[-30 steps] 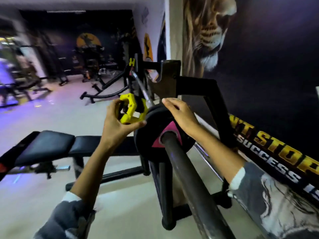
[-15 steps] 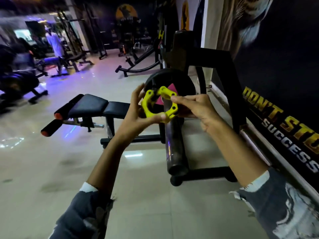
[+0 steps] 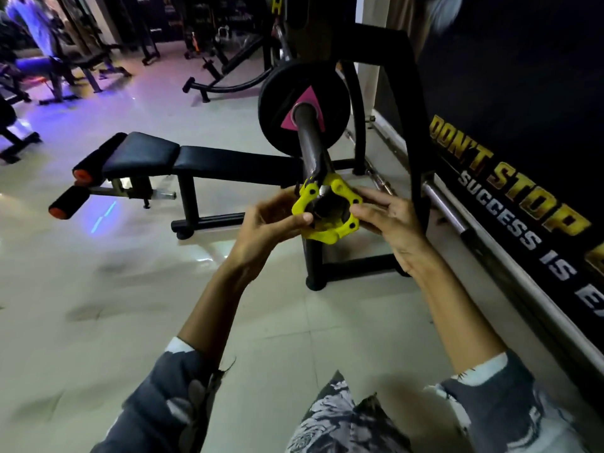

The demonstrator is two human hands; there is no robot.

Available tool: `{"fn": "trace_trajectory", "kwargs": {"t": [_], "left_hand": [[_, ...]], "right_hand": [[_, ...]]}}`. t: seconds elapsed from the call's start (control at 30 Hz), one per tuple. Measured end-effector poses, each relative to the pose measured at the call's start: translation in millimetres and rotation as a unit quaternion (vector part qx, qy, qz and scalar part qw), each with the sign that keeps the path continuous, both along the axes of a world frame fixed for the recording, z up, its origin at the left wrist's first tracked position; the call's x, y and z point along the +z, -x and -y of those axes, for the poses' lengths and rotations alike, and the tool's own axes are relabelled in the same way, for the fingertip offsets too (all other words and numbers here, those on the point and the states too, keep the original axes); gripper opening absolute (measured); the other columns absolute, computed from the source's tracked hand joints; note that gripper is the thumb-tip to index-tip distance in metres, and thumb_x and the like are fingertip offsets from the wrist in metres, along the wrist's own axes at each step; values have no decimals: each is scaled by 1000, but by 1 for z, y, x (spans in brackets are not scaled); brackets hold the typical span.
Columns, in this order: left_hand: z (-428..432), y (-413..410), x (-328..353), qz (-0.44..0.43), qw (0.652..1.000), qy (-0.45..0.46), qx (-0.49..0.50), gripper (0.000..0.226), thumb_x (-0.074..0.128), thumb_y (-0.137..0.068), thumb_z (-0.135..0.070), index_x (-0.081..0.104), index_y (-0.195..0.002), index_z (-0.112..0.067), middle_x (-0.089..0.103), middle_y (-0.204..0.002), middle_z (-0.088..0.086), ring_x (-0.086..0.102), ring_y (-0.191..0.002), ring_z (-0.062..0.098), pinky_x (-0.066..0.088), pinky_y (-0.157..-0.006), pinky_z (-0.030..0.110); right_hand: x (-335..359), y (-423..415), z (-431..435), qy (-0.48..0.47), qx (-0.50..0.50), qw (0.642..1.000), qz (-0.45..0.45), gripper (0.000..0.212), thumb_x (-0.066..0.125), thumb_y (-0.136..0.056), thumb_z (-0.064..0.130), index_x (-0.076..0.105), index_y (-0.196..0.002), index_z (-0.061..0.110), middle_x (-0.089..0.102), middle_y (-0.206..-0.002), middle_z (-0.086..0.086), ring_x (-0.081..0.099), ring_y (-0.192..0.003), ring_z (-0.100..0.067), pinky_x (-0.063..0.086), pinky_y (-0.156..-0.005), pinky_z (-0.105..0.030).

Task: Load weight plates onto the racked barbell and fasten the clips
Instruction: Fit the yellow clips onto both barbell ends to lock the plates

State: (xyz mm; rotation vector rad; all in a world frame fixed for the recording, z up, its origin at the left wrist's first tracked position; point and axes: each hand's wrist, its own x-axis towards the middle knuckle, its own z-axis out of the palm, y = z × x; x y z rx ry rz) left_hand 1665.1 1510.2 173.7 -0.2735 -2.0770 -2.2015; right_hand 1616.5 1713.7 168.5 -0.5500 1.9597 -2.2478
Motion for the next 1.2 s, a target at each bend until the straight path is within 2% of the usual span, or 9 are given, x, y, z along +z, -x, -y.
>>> {"fn": "trace_trajectory", "kwargs": {"t": [0.13,0.3,0.43,0.57,0.7,0.8,1.03,1.1,1.2], "left_hand": [[-5,1,-18,-11,1000,-18,0,60,72,-72,-7,51,-129,-3,61,-121,20,59,-114,34,51,-92,38],[-4,10,-32,-29,999,3,43,65,73,-73,-1,46,-132,0,58,-128,17,58,-117,29,51,-93,41],[-6,29,-35,-27,996,-27,83,67,67,-71,-4,44,-135,0,58,-129,10,59,-115,16,52,-91,30],[5,77,-33,-16,995,-19,96,57,62,-82,-2,44,-135,-9,66,-118,-6,62,-108,15,52,-85,35],[24,143,-19,-7,993,7,120,50,59,-85,0,47,-133,-8,63,-117,9,62,-106,17,54,-84,24],[36,194,-3,-12,987,31,156,39,58,-86,0,54,-125,1,72,-98,-2,67,-92,13,55,-76,22],[48,273,14,-1,964,85,253,25,65,-85,-9,66,-107,2,72,-83,13,68,-75,21,56,-67,31],[48,274,16,18,961,109,254,20,67,-85,-23,72,-91,-6,71,-72,9,68,-66,17,58,-62,29],[39,286,35,58,927,199,313,67,65,-65,-72,69,-71,-6,68,-66,17,69,-63,25,60,-67,45]], "right_hand": [[-19,-2,0,8,-12,1000,25,65,74,-69,26,52,-128,11,71,-100,16,64,-96,0,48,-72,-11],[-26,2,3,23,-15,1000,11,86,77,-58,47,45,-132,18,58,-125,4,61,-105,-1,52,-77,-16],[-29,21,10,19,-12,1000,19,74,68,-73,35,40,-138,11,52,-136,-2,56,-118,-11,52,-90,-27],[-28,71,25,26,-4,999,29,48,53,-90,9,41,-137,12,60,-123,-2,61,-105,-3,53,-82,-17],[-25,139,48,33,-9,999,34,44,51,-91,7,44,-135,9,60,-123,-8,64,-97,-7,54,-77,-17],[-23,193,65,28,-16,999,34,41,51,-91,6,46,-132,8,60,-119,-12,64,-86,-2,54,-75,-17],[-22,281,92,57,-42,996,54,32,51,-91,6,53,-123,2,61,-102,-5,65,-73,4,55,-65,-15],[-28,286,92,58,-40,996,50,32,52,-90,7,54,-121,1,62,-104,-6,66,-77,1,55,-66,-15],[-31,289,94,85,-20,994,70,30,51,-91,6,55,-119,-2,62,-105,-6,67,-75,-1,56,-66,-16]]}}
